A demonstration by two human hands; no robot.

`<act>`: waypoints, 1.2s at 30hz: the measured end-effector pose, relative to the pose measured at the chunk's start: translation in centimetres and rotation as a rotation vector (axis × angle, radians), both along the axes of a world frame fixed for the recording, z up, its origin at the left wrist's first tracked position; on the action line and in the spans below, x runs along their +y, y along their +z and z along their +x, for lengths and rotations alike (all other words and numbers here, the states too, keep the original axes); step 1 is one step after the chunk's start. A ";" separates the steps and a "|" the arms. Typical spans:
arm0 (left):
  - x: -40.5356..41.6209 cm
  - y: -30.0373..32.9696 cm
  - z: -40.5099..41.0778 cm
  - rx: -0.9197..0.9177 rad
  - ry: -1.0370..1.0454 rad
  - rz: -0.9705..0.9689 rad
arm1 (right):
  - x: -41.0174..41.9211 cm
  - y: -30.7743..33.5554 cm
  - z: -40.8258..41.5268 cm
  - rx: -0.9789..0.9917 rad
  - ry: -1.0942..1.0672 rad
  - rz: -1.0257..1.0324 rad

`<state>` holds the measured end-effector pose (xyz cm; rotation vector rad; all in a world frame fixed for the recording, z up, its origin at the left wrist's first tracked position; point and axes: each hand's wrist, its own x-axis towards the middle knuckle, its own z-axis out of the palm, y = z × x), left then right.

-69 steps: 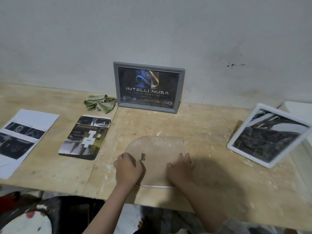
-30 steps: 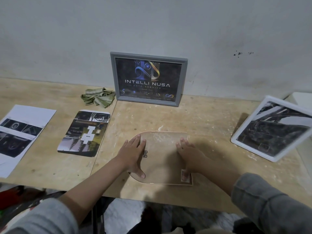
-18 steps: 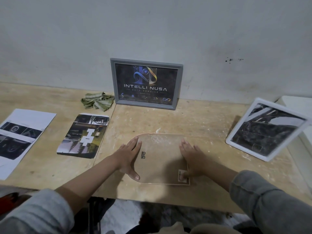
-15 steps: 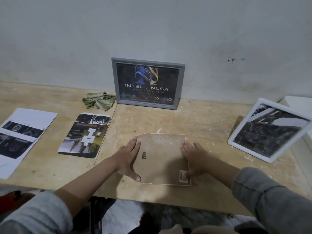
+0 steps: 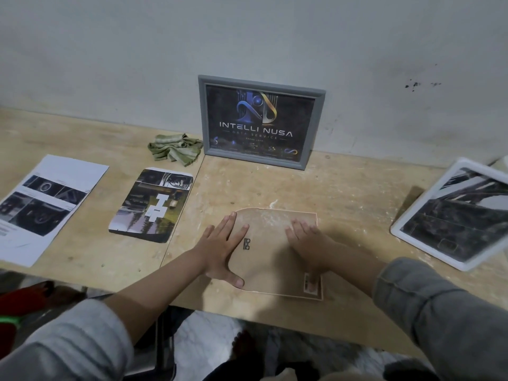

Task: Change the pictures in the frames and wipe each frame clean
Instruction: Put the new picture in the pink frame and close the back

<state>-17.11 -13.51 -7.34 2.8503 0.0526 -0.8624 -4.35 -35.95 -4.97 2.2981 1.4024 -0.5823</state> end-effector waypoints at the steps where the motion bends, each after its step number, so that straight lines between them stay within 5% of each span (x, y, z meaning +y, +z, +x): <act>1: 0.0 0.0 0.1 -0.003 -0.003 0.014 | 0.3 -0.2 -0.3 0.013 -0.039 0.033; 8: -0.2 -0.2 -0.5 -0.065 0.076 -0.069 | 0.2 -0.2 -1.2 0.071 -0.197 0.026; 13: -1.3 -0.2 -3.3 -0.143 0.413 -0.308 | -1.5 0.5 -4.2 0.119 -0.555 0.163; 19: -2.6 1.0 -3.5 -0.582 1.018 -0.631 | -2.6 -0.8 -6.4 0.408 -1.220 0.708; 24: -1.6 3.5 -2.2 -0.587 1.356 -0.949 | -1.3 -0.6 -5.1 0.468 -1.423 1.033; 29: 1.5 6.6 0.0 -0.621 1.519 -1.115 | -0.1 2.8 -4.0 0.459 -1.166 1.070; 31: 2.4 8.4 1.0 -0.652 1.559 -1.154 | -0.4 4.7 -4.6 0.358 -0.801 1.016; 34: 3.1 11.6 2.3 -0.670 1.577 -1.206 | -0.4 5.8 -4.0 -0.100 -0.085 0.970; 36: 3.5 13.1 3.1 -0.656 1.560 -1.225 | -0.2 6.4 -2.7 -0.276 0.156 1.050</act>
